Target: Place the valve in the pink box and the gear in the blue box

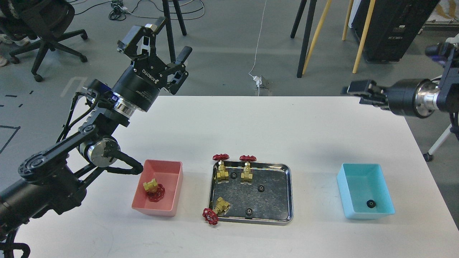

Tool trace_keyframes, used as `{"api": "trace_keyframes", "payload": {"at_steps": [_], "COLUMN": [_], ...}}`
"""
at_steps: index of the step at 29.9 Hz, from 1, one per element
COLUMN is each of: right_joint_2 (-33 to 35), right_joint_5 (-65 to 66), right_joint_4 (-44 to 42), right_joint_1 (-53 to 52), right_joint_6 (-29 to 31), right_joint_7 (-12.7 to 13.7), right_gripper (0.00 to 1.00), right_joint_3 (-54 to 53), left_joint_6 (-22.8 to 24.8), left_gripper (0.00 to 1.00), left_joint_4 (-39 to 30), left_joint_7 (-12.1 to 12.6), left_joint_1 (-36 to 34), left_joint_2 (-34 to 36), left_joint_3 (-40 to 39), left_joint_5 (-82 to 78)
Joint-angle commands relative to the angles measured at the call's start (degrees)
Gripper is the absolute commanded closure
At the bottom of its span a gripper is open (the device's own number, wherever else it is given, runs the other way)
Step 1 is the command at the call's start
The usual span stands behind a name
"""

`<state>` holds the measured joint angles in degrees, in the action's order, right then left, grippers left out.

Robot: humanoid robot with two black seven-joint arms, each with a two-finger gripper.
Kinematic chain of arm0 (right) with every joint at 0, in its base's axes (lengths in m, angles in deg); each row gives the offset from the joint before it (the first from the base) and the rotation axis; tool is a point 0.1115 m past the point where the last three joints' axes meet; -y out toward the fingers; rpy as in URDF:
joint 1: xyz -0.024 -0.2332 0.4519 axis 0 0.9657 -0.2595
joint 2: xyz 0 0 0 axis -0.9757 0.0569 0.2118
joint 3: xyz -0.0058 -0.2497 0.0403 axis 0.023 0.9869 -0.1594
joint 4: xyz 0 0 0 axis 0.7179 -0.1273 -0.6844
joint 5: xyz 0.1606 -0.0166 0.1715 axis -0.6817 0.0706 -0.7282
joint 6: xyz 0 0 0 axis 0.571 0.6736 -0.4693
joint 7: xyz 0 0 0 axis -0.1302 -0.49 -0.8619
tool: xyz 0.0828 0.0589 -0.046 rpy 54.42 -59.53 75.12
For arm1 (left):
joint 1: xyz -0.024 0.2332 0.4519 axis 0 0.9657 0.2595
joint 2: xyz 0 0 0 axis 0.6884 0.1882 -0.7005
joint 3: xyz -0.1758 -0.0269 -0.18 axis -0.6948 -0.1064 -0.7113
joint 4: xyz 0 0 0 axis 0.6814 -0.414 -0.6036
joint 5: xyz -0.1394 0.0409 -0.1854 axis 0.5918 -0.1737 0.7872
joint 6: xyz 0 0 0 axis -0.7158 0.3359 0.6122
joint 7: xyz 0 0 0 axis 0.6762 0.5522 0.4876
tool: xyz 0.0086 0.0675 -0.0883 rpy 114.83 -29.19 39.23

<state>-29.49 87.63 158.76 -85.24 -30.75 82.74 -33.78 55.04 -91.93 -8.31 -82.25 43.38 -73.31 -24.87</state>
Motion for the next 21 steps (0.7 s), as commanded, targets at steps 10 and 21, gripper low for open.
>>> {"api": "trace_keyframes", "payload": {"at_steps": [10, 21], "right_joint_2": [-13.79, -24.17], "right_joint_5": [-53.88, -55.49], "right_joint_4": [-31.67, -42.08], "right_joint_1": [6.29, 10.53], "right_joint_6": [15.77, 15.77], "right_joint_7": [-10.8, -11.25], "right_gripper": [0.04, 0.01], "right_joint_3": [-19.25, -21.27], "left_joint_6": [16.44, 16.44], "left_gripper": [0.13, 0.09], "left_joint_4": [17.24, 33.77], "left_joint_7": [0.01, 0.01], "left_joint_1": [-18.64, -18.92], "left_joint_2": [2.15, -6.89], "left_joint_3": [12.83, 8.97], "left_joint_5": [4.3, 11.69]}}
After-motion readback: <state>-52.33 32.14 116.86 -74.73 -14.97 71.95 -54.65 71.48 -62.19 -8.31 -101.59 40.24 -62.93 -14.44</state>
